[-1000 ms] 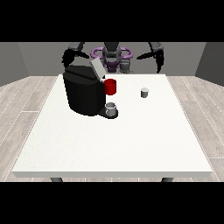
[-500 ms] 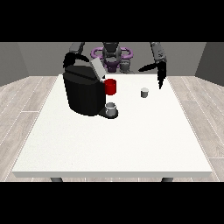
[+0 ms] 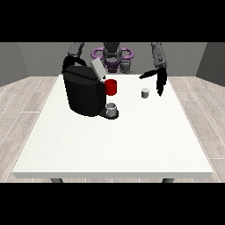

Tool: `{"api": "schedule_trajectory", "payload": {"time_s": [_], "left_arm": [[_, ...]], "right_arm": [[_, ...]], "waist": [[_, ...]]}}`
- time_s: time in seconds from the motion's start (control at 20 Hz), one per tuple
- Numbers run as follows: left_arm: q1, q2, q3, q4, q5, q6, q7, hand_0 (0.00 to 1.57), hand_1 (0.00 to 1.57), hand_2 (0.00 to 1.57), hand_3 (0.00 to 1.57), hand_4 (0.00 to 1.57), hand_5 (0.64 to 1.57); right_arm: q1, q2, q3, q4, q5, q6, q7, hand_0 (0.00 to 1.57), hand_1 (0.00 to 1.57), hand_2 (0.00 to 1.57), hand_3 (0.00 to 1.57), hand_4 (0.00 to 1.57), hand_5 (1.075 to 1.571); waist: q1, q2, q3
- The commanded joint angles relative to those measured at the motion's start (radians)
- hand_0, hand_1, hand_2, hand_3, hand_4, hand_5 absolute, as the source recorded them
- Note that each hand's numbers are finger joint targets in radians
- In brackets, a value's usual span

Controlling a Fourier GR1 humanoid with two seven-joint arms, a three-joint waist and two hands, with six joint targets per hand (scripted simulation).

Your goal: Insert the coffee pod into the coffee machine and close the lid

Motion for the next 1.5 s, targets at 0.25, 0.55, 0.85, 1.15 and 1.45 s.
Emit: {"api": "schedule_trajectory", "payload": {"time_s": [0.25,0.55,0.85,1.15,1.45], "left_arm": [[-0.082,0.031,0.013,0.173,-0.072,0.001,-0.019,0.45,0.45,0.61,0.30,0.00,1.571],[-0.076,0.005,-0.080,0.186,-0.207,0.077,-0.031,0.70,0.70,0.78,0.49,0.00,1.571],[-0.096,0.035,-0.077,0.315,-0.282,0.129,-0.112,0.55,0.55,0.70,0.45,0.00,1.571],[-0.130,0.004,-0.085,0.318,-0.339,0.229,-0.146,0.72,0.72,0.86,0.65,0.23,1.571],[-0.154,0.014,-0.083,0.359,-0.383,0.252,-0.128,0.92,0.92,1.04,0.83,0.36,1.571]], "right_arm": [[-0.017,0.010,0.028,0.046,0.036,-0.019,0.035,0.00,0.00,0.00,0.00,0.41,1.571],[-0.045,0.025,-0.012,0.117,0.018,-0.039,-0.025,0.00,0.00,0.00,0.00,0.39,1.571],[-0.055,0.014,0.034,0.054,0.047,-0.034,0.065,0.00,0.00,0.00,0.00,0.48,1.571],[-0.060,0.018,-0.008,0.120,0.028,-0.043,-0.027,0.00,0.00,0.00,0.00,0.52,1.571],[-0.047,0.012,-0.021,0.119,0.005,-0.045,0.003,0.00,0.00,0.00,0.00,0.51,1.571]], "waist": [[-0.019,-0.014,-0.0002],[-0.002,-0.011,0.0002],[-0.038,-0.001,-0.0004],[-0.011,0.008,0.0000],[-0.012,-0.030,0.0001]]}}
